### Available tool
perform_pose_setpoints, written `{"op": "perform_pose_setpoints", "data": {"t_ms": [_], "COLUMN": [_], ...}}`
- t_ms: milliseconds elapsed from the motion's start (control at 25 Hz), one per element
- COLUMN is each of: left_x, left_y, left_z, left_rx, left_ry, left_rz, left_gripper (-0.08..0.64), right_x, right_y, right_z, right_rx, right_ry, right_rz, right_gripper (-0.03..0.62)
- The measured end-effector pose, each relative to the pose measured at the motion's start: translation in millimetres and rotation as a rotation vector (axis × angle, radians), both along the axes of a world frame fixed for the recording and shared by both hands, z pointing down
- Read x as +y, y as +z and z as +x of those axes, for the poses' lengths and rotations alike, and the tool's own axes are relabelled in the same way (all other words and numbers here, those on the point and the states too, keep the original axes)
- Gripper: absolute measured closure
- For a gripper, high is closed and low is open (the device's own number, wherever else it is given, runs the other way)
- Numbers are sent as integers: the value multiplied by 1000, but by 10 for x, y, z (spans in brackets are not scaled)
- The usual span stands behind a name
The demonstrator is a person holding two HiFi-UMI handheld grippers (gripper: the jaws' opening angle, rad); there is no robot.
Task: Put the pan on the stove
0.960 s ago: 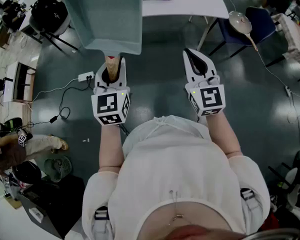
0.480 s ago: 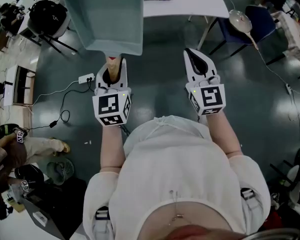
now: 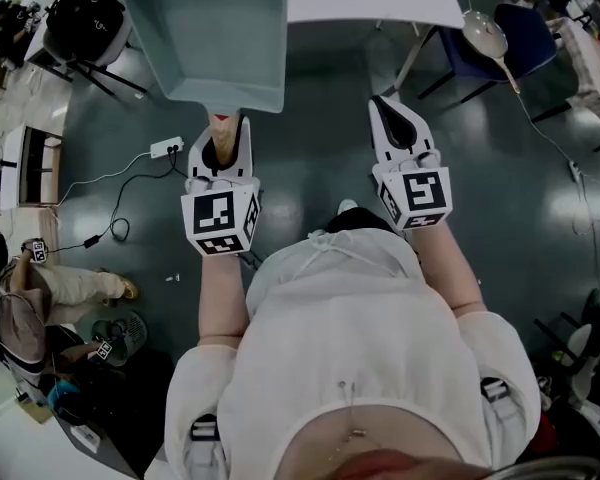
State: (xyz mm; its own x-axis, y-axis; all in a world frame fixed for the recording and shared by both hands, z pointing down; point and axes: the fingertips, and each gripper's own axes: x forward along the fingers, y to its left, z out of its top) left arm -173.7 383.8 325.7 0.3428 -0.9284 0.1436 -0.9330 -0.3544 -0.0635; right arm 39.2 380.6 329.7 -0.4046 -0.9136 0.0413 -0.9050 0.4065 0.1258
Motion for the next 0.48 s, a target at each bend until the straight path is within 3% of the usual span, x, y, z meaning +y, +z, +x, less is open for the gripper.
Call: {"op": "perform_pose_setpoints", "data": {"t_ms": [280, 480], "left_x": [-417, -982], "left_y": [80, 68], "left_z": [-50, 39], "left_rx": [-3, -13], "left_ry": [-53, -99], "left_rz": [-15, -24], "left_gripper": [486, 486], "right_x": [-543, -1190], "right_y": [110, 150], "right_z": [69, 171], "right_rx": [-17, -24], "right_ry": [-32, -70], "right_rz": [-3, -4], "right_gripper": [586, 586]}}
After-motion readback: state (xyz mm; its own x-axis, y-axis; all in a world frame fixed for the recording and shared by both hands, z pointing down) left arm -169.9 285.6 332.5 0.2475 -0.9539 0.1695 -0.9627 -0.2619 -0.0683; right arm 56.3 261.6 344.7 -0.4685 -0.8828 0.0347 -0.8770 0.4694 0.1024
